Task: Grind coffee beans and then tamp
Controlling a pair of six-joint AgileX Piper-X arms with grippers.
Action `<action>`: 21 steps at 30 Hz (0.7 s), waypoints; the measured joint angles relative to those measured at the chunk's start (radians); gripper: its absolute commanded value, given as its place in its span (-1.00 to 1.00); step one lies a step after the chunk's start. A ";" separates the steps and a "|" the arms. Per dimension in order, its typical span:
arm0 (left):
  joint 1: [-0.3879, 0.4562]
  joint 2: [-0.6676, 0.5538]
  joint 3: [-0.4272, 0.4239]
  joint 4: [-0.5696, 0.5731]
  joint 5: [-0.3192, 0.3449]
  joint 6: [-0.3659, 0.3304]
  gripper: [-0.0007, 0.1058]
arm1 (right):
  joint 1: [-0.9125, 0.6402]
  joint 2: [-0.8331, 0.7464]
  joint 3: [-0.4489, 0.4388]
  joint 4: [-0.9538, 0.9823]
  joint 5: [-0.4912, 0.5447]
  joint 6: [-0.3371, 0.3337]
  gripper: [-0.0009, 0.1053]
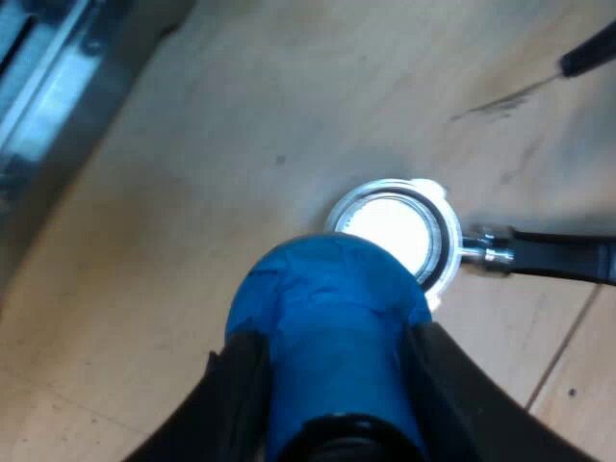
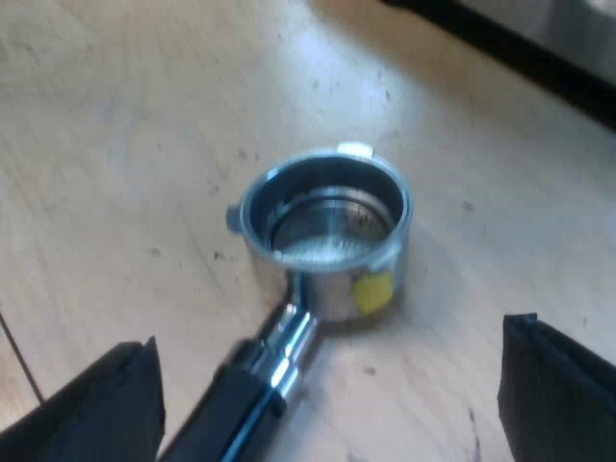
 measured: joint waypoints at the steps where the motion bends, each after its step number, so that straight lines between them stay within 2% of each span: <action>1: 0.000 0.008 0.000 0.002 0.012 -0.002 -0.98 | 0.001 0.000 0.002 0.000 0.005 0.001 0.37; 6: 0.000 0.022 0.000 0.002 0.019 -0.002 -0.98 | 0.014 0.000 0.053 -0.067 0.031 0.027 0.37; 9: -0.006 0.043 0.000 -0.008 0.053 0.001 -0.98 | 0.014 0.000 0.068 -0.109 0.034 0.027 0.37; 21: -0.137 0.143 -0.002 -0.066 0.060 -0.005 -0.98 | 0.014 0.000 0.069 -0.127 0.019 0.027 0.37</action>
